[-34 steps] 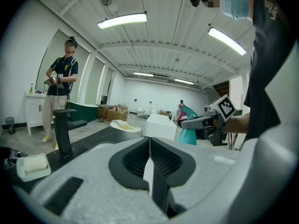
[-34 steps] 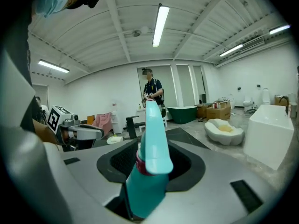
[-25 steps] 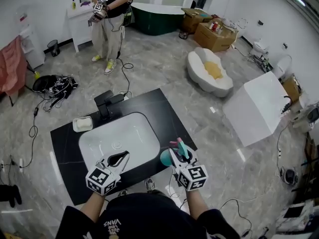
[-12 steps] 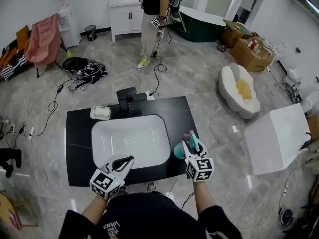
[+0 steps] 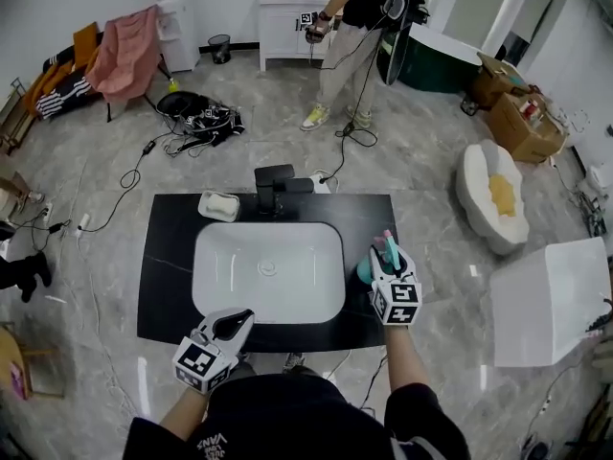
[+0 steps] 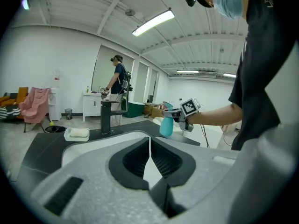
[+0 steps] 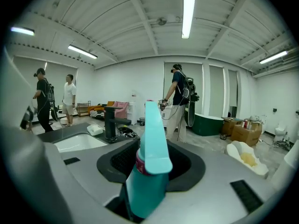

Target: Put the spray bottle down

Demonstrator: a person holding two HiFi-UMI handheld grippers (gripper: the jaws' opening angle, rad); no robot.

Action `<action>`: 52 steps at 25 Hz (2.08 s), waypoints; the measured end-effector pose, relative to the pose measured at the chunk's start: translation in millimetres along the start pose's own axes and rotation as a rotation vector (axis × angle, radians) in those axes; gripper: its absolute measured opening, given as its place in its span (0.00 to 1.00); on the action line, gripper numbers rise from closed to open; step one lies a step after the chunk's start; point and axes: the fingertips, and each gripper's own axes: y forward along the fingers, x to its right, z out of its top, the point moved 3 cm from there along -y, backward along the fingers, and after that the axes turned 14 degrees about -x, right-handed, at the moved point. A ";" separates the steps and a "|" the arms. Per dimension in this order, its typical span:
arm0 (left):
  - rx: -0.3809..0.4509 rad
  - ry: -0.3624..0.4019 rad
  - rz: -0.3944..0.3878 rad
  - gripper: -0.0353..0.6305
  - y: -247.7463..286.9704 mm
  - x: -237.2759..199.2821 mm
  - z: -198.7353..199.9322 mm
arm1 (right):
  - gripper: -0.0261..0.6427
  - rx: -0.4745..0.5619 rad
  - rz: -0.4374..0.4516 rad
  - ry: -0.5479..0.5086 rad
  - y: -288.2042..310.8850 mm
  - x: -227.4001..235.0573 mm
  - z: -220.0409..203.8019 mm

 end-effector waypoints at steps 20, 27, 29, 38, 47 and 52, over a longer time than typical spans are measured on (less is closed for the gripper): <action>-0.014 -0.059 0.122 0.09 -1.4 -26.0 10.1 | 0.30 0.001 -0.077 -0.015 78.3 47.6 32.3; -0.017 -0.072 0.127 0.09 -1.1 -31.8 8.8 | 0.31 -0.003 -0.085 0.016 83.7 50.9 24.5; -0.019 -0.073 0.127 0.09 -0.2 -33.3 8.4 | 0.31 -0.004 -0.068 0.025 86.1 50.4 24.2; -0.020 -0.058 0.105 0.09 0.0 -36.5 12.5 | 0.50 -0.028 -0.064 0.063 84.2 50.8 21.5; -0.013 -0.010 0.059 0.09 -3.4 -43.0 18.5 | 0.51 0.022 -0.090 0.090 55.1 42.1 26.3; -0.005 0.047 0.022 0.09 -2.9 -50.6 23.3 | 0.51 0.050 -0.120 0.126 33.0 29.6 20.8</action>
